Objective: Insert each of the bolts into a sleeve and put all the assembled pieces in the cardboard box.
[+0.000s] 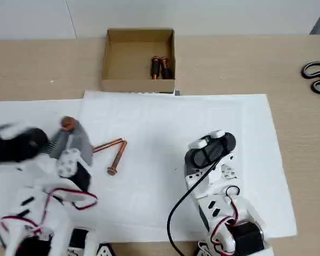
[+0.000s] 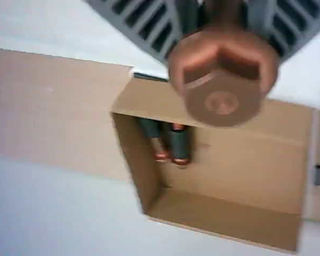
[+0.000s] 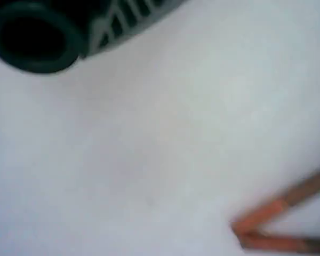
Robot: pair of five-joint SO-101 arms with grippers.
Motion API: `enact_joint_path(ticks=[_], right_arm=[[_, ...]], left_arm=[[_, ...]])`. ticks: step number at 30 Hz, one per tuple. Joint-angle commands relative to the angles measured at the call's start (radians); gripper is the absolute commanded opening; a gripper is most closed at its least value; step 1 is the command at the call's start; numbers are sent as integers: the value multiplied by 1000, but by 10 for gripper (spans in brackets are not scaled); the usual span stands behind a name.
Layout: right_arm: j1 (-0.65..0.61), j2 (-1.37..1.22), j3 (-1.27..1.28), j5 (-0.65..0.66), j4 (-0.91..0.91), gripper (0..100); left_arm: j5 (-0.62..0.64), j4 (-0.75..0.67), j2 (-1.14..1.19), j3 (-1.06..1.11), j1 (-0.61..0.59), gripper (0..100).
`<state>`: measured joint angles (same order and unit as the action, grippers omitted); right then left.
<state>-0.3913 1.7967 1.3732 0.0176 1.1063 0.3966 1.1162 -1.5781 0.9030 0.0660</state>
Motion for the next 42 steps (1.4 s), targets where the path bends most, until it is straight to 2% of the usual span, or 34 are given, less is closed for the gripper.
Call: enact_joint_path(ticks=[1, 4, 8, 15, 21, 26, 42], right_arm=[[-56, 5, -6, 12, -119, 4], [-114, 5, -9, 12, -147, 4], [-214, 5, -8, 9, -140, 4], [-372, 5, -6, 8, -97, 4], [-383, 5, -6, 6, -96, 4], [-383, 5, -6, 5, -96, 4], [-383, 5, -5, 3, -104, 4]], left_arm=[[40, -92, -176, 143, 91, 6], [75, -130, -250, 231, 144, 6], [161, -157, -218, 251, 157, 6], [230, -215, -215, 329, 282, 6], [270, -295, -213, 375, 393, 6], [267, -338, -213, 407, 407, 6], [267, -336, -213, 447, 466, 6]])
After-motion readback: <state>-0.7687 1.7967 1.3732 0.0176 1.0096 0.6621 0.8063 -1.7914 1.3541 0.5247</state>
